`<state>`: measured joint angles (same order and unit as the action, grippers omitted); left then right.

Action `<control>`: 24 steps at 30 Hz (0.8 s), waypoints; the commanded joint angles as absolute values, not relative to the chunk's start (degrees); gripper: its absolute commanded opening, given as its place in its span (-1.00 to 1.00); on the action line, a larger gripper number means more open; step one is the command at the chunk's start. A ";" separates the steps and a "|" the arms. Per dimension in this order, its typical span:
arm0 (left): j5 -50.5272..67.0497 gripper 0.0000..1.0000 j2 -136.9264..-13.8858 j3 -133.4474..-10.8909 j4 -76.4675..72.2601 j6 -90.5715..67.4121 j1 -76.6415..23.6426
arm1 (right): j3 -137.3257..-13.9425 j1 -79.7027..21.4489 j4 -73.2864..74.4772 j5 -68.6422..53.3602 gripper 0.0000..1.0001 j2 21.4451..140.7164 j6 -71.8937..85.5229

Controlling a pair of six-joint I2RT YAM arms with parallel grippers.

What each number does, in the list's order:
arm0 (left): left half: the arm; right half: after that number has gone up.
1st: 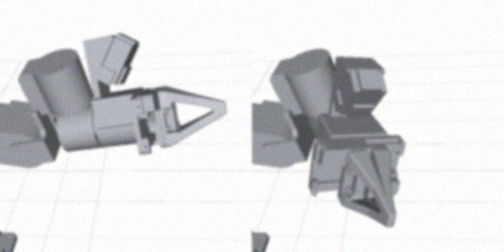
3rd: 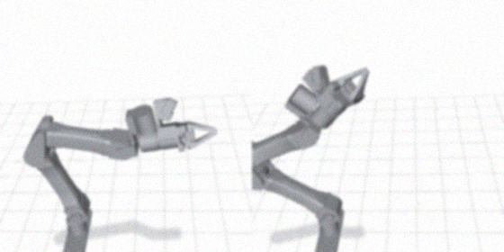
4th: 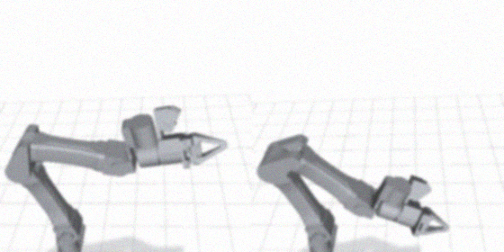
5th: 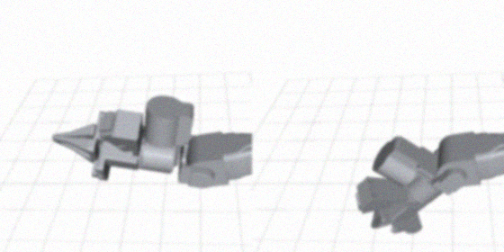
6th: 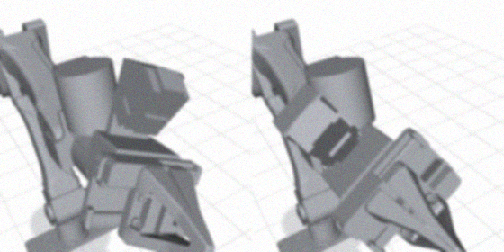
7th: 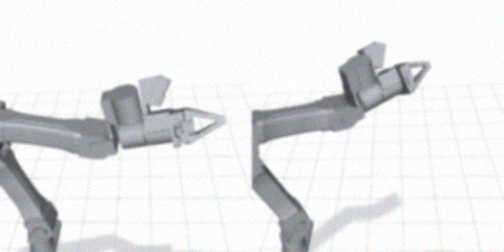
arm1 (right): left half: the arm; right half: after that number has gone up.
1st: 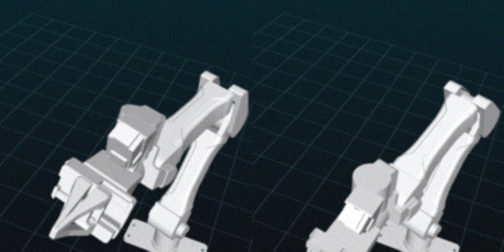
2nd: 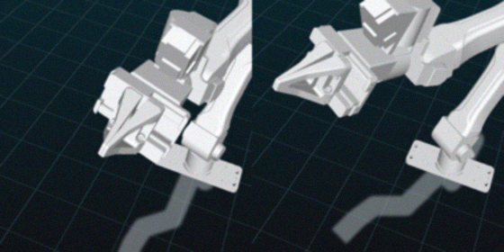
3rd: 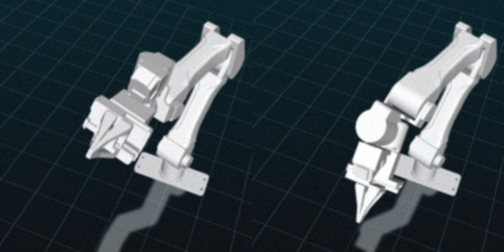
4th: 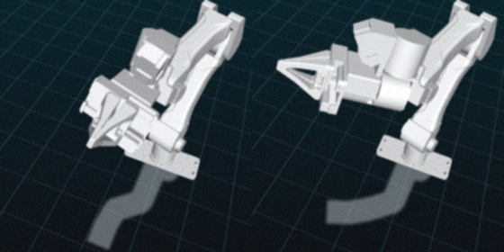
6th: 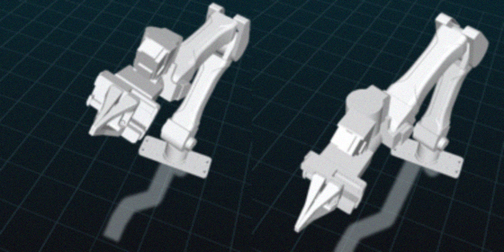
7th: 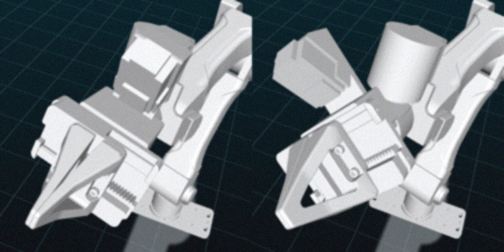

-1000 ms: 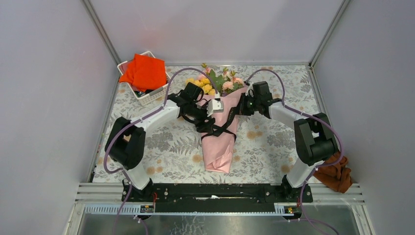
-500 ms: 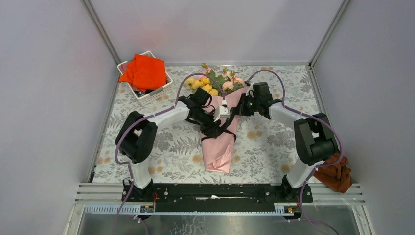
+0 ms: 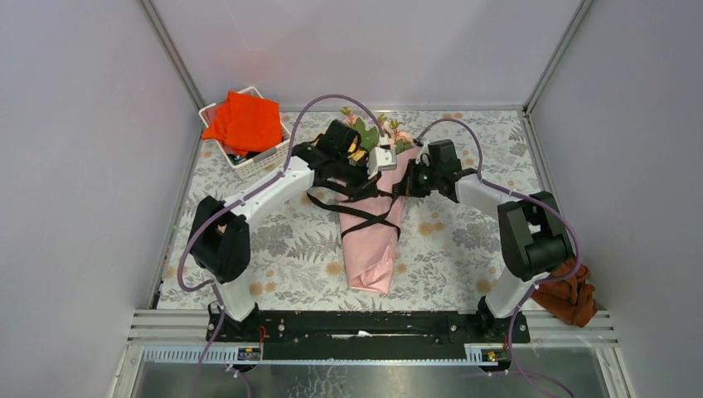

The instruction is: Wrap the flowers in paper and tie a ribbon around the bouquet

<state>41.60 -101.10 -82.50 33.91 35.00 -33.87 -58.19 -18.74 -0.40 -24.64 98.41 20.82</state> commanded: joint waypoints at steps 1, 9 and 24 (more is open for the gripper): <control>36.55 -0.94 -104.43 -88.84 30.68 32.41 -31.93 | -57.30 -19.02 -0.35 -24.71 -1.00 96.60 19.19; 11.92 0.33 -114.97 -95.58 23.51 29.40 -31.60 | -57.13 -18.98 -0.33 -25.62 -1.00 96.28 20.42; 35.97 0.52 -105.35 -81.42 36.05 49.88 -36.39 | -60.02 -20.38 3.12 -26.72 -1.00 98.76 21.78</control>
<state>33.91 -99.11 -83.40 37.30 48.25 -36.23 -57.12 -18.98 2.17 -25.15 98.48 21.04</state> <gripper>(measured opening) 0.740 0.011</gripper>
